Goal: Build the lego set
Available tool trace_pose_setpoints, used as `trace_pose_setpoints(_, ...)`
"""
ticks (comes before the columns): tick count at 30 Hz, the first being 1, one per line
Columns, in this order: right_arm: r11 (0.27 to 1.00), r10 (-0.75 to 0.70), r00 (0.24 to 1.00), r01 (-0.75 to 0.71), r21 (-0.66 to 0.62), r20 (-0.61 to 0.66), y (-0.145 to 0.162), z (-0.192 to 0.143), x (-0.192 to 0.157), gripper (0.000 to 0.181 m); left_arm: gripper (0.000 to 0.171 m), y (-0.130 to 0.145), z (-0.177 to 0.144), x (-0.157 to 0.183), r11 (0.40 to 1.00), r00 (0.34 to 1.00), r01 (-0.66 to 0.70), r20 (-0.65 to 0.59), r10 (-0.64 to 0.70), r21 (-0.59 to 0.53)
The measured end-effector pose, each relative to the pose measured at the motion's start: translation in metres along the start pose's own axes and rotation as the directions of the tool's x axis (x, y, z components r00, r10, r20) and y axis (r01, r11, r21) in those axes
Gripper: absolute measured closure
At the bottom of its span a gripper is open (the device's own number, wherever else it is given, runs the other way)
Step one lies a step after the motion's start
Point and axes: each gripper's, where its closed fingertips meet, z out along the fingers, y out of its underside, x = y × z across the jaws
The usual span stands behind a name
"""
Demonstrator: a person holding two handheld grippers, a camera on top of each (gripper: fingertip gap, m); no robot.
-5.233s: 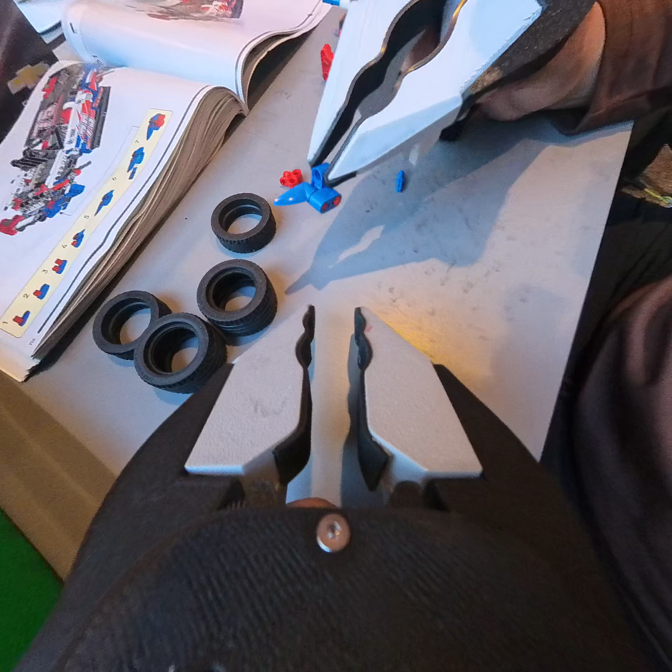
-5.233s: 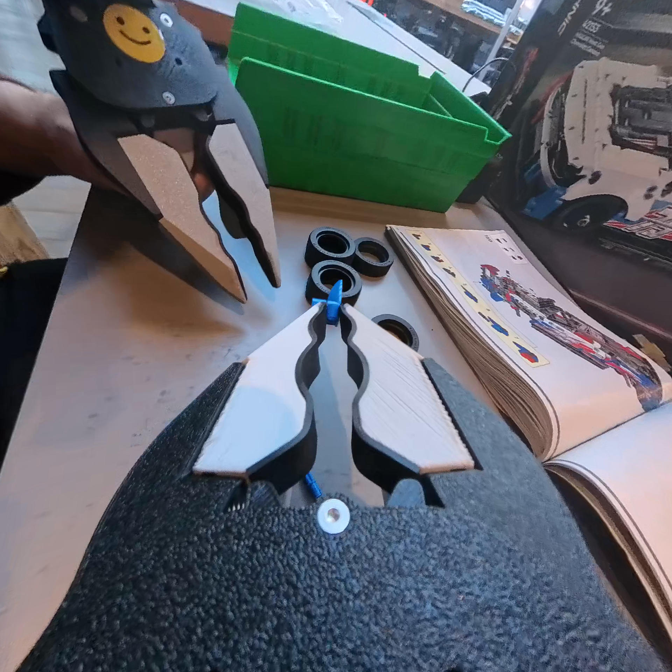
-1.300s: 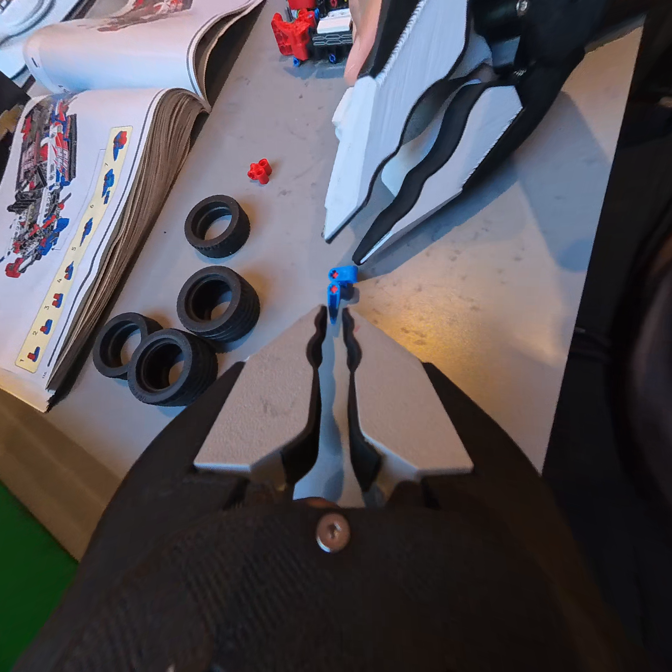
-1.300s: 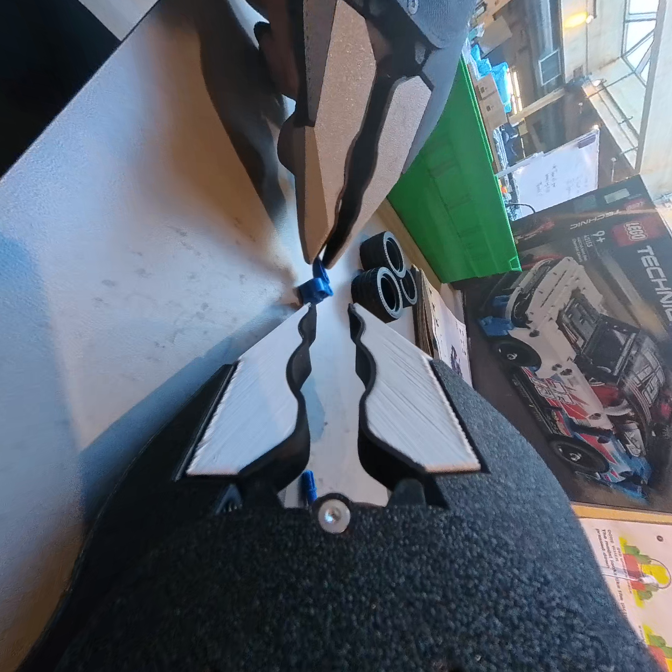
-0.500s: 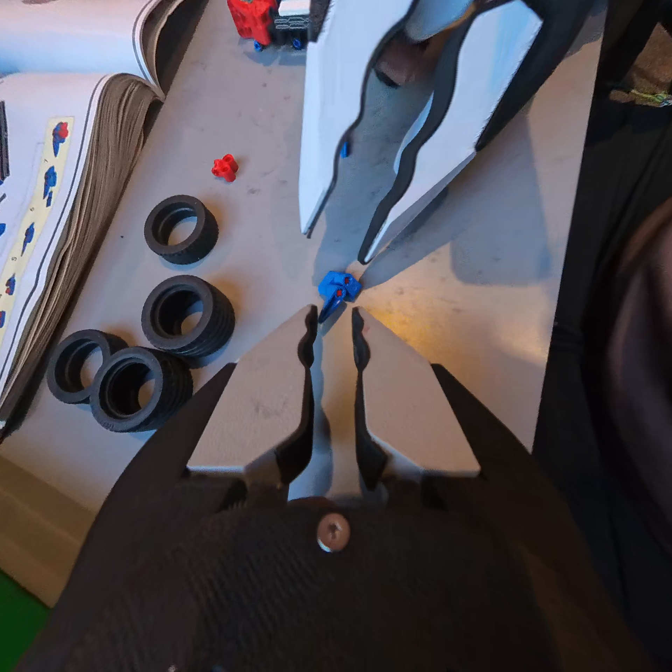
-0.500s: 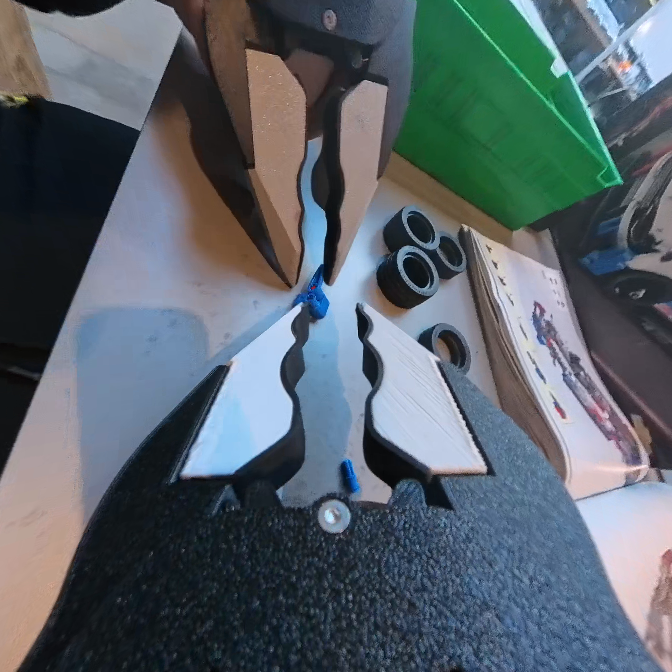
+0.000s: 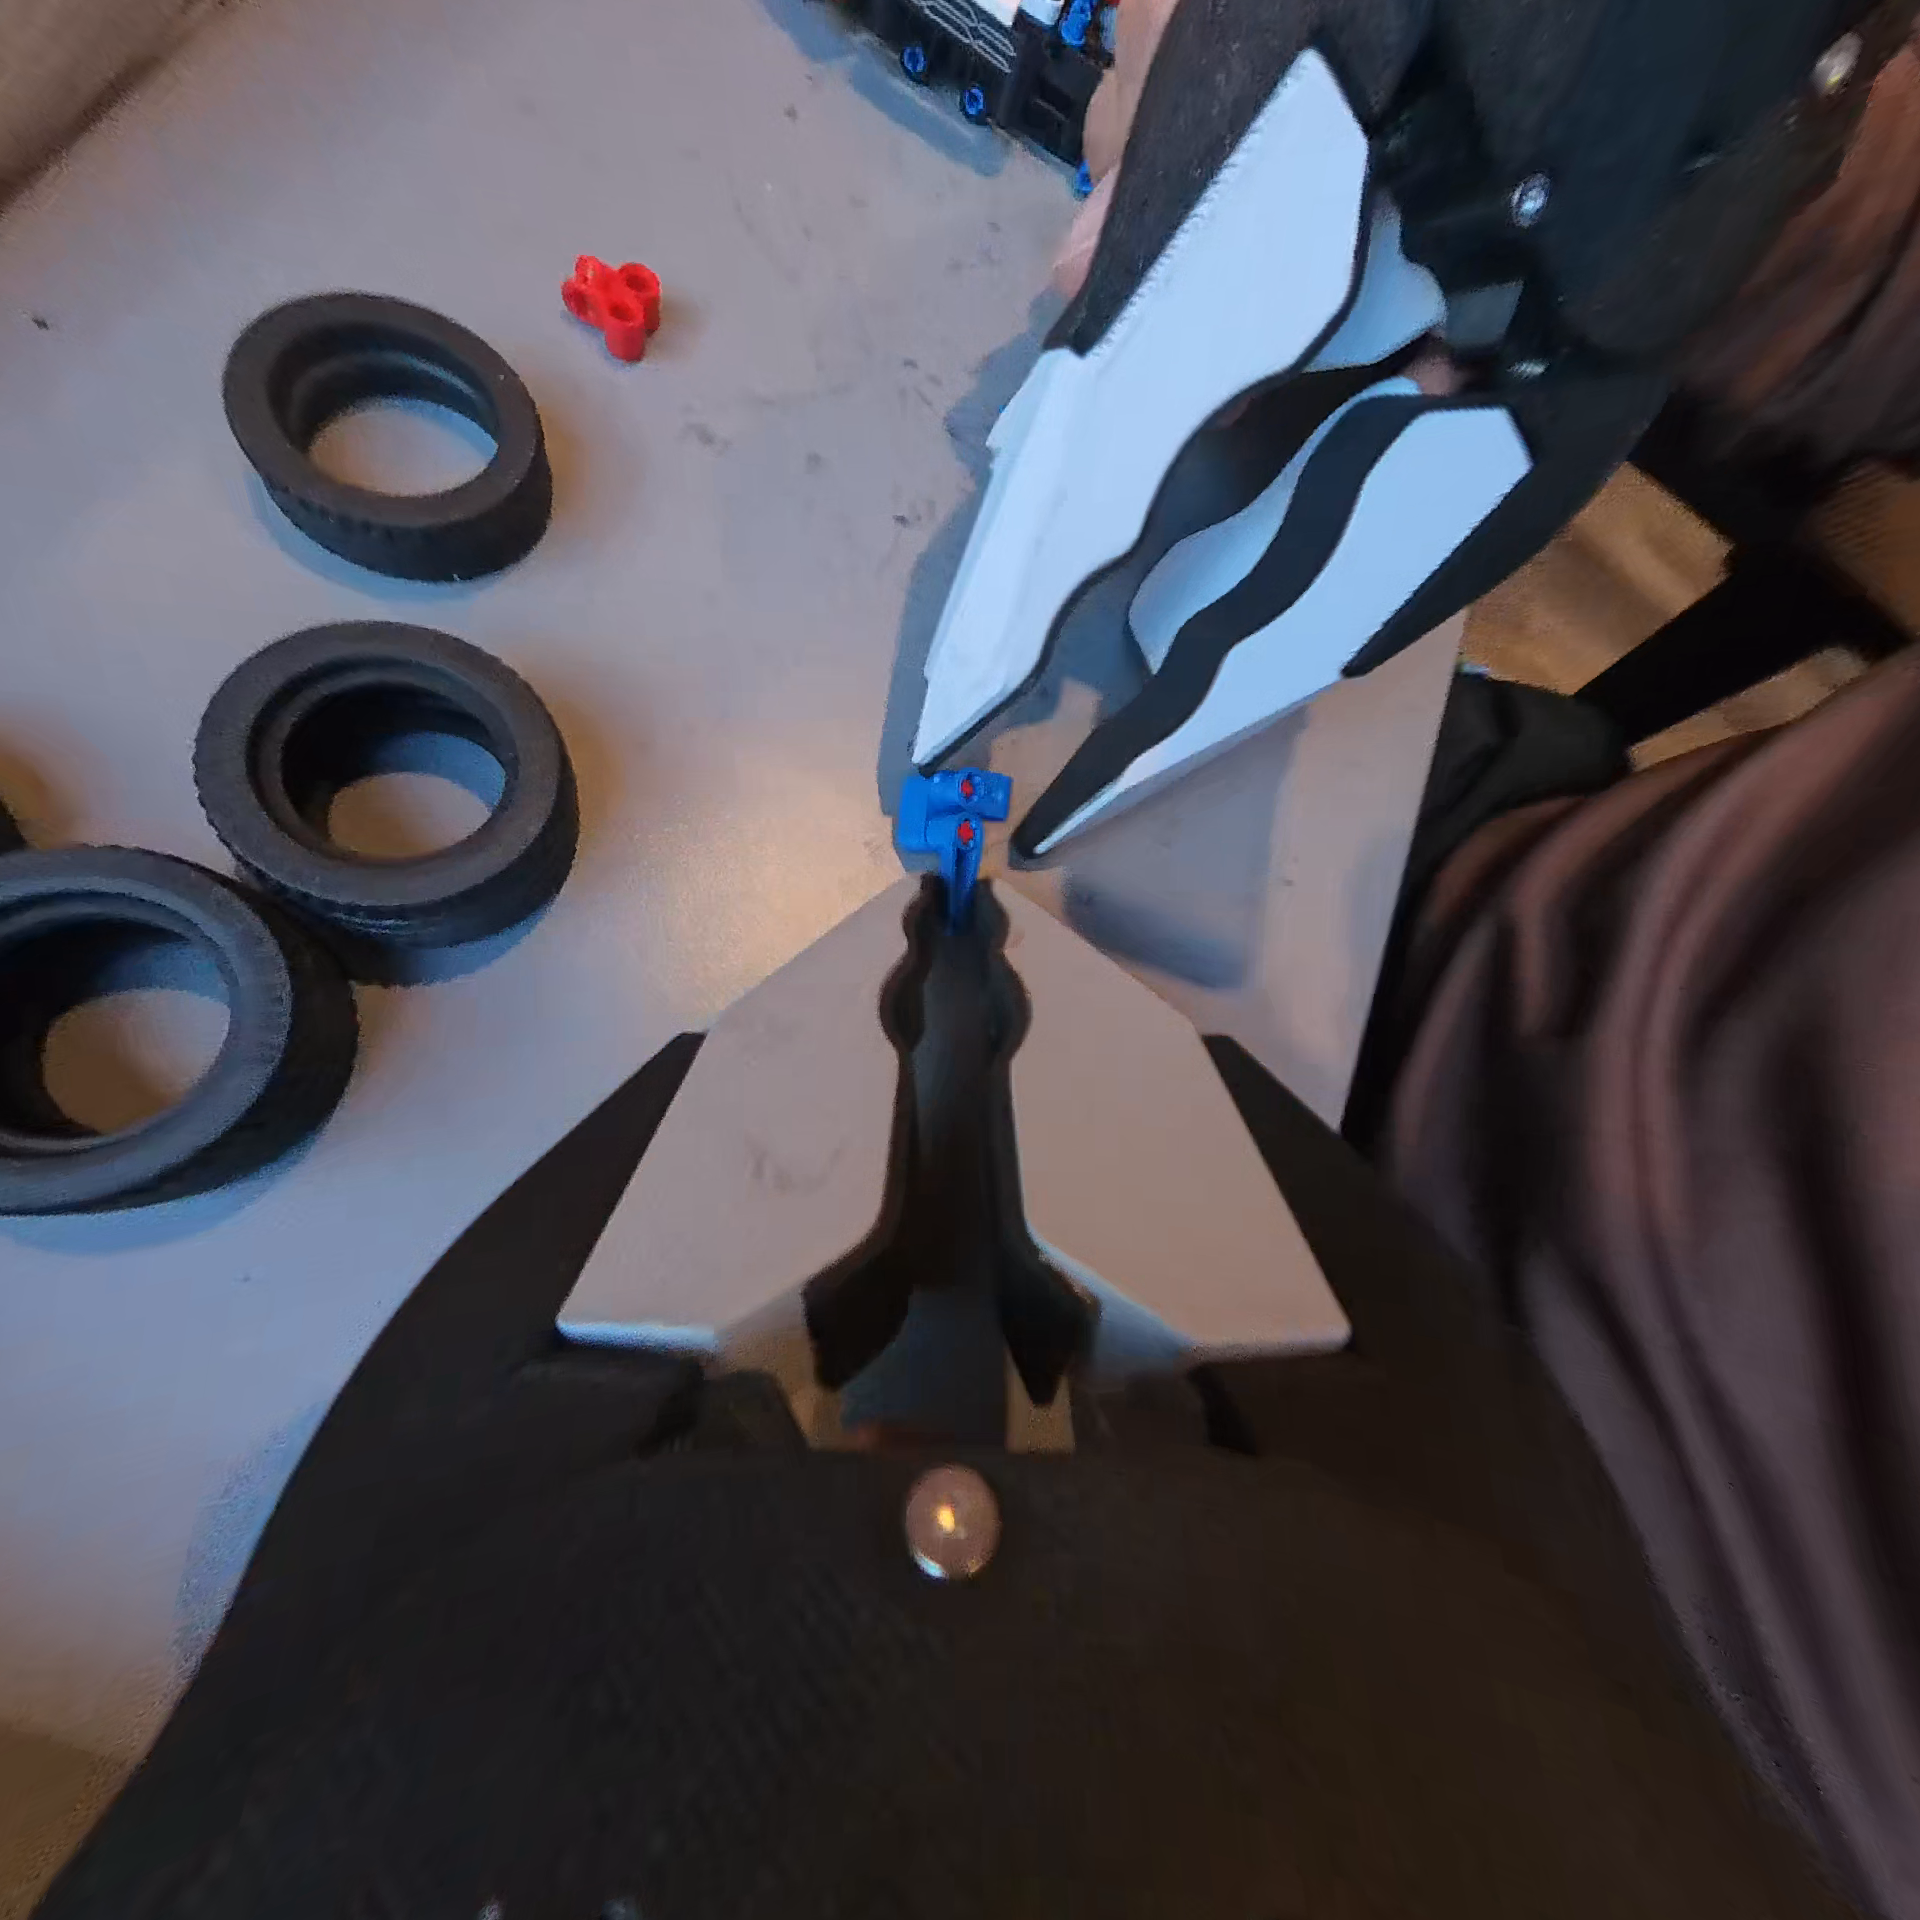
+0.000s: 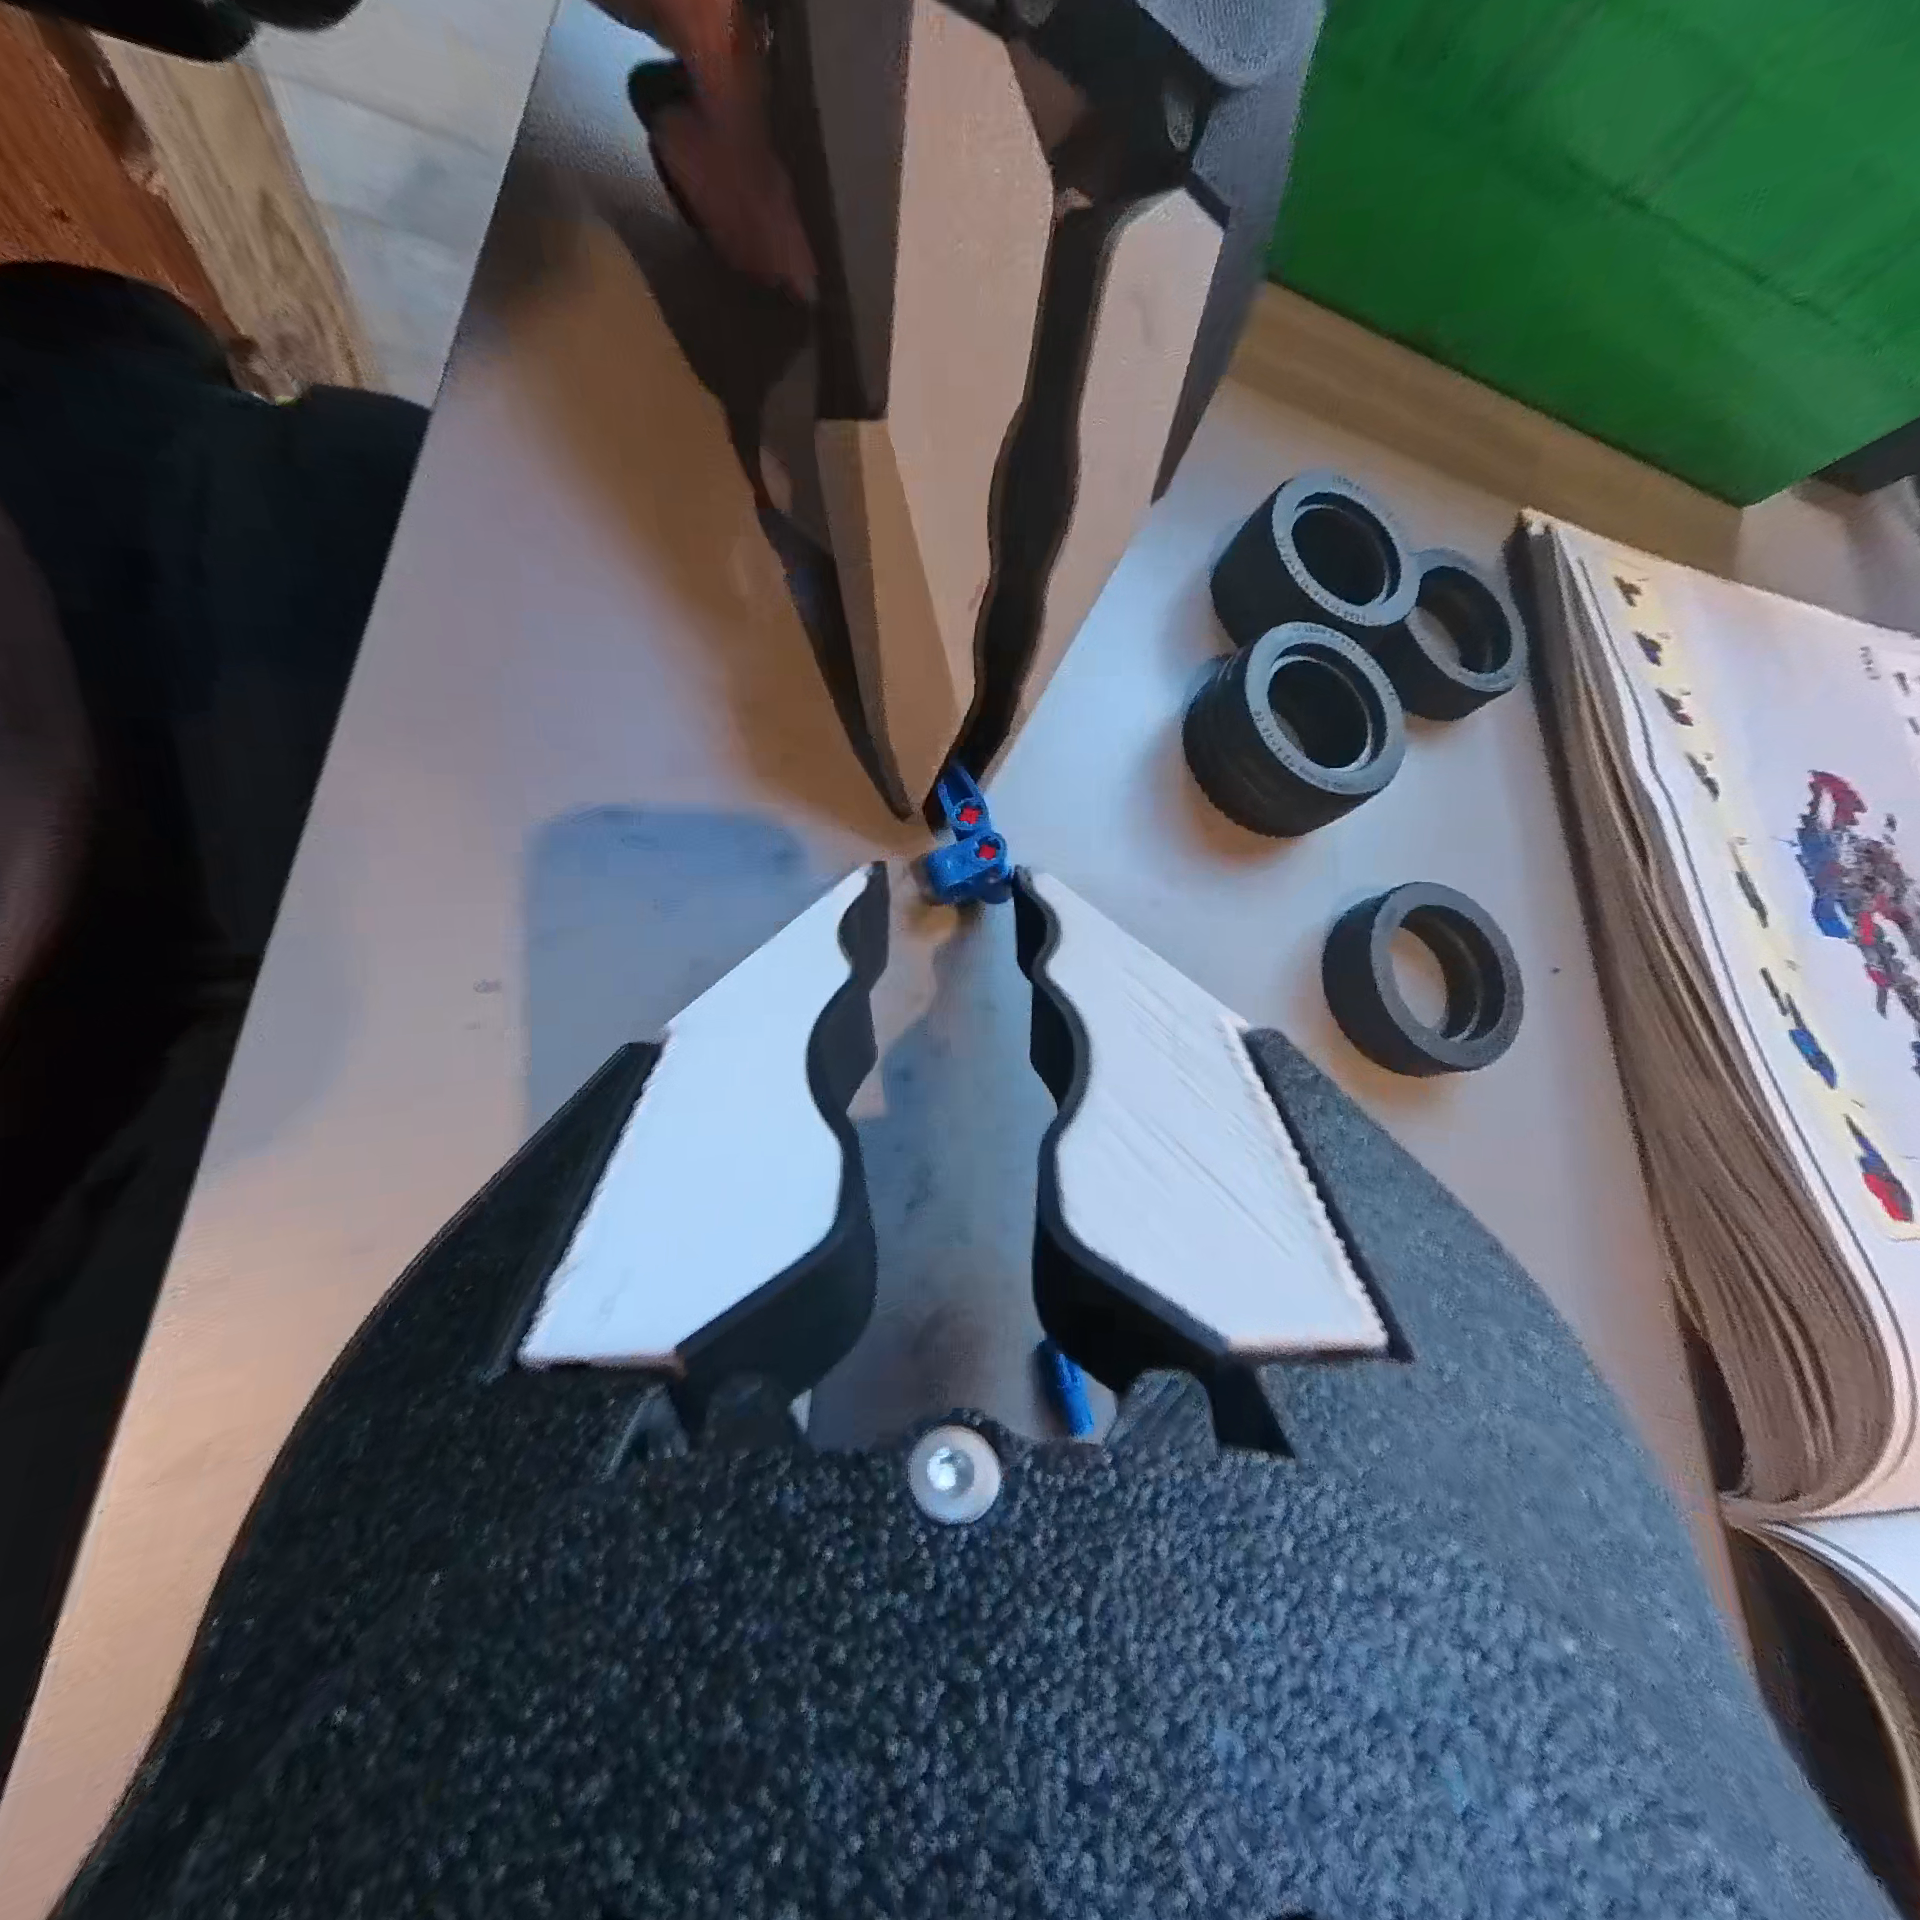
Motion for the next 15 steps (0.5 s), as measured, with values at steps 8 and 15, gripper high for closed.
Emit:
trace_pose_setpoints(8, 1.0, 0.011, 0.999, -0.012, 0.003, 0.044, -0.0016, 0.0029, -0.0011, 0.165, 0.165, -0.0013, -0.002, 0.0012, 0.999, 0.998, 0.043, -0.043, -0.043, 0.006)
trace_pose_setpoints(15, 0.99, 0.138, 0.985, -0.14, 0.015, 0.103, -0.0024, 0.0014, 0.0051, 0.165, 0.15, -0.0028, -0.0037, -0.0017, 0.998, 0.999, -0.041, 0.017, 0.04, 0.041)
